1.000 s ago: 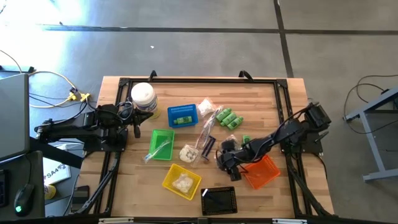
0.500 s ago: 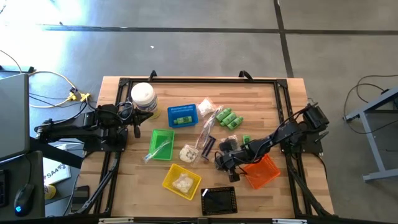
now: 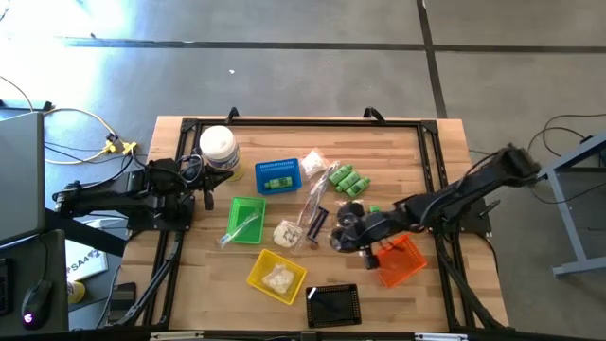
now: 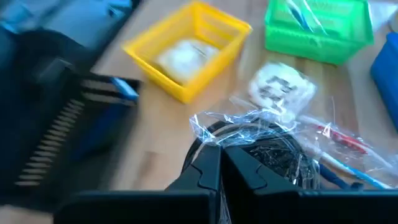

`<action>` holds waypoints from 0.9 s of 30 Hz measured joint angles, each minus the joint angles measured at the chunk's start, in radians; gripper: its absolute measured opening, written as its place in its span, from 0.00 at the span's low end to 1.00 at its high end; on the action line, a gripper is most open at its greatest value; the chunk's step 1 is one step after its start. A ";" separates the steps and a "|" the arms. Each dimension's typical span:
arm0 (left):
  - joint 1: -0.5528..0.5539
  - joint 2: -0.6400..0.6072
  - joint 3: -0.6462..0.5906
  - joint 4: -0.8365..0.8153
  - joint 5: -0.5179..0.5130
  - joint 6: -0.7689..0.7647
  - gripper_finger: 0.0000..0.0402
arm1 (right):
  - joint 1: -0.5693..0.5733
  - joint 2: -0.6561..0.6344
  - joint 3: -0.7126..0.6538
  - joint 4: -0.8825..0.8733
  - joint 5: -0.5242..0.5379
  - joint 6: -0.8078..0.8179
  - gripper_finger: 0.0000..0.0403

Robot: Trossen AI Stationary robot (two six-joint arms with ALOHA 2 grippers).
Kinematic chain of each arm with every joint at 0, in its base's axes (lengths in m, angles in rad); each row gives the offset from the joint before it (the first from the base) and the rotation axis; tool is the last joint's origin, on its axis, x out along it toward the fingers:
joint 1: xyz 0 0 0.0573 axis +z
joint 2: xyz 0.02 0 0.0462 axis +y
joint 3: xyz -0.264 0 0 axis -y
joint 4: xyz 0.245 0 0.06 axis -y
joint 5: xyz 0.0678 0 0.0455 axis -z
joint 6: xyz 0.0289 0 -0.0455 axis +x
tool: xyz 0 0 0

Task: Pick & Place Travel size toiletries
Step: Put the black hairbrush into the orange bin

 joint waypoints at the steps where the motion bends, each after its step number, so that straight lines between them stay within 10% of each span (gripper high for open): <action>1: 0.000 0.000 0.000 0.001 0.000 0.000 0.00 | 0.008 -0.037 0.000 -0.024 -0.012 0.015 0.01; 10: 0.000 0.000 0.000 0.001 0.001 0.000 0.00 | 0.129 -0.227 0.003 -0.390 -0.034 0.249 0.01; 27: 0.000 0.000 0.000 0.002 0.019 -0.001 0.00 | 0.370 -0.108 -0.038 -0.637 -0.010 0.746 0.01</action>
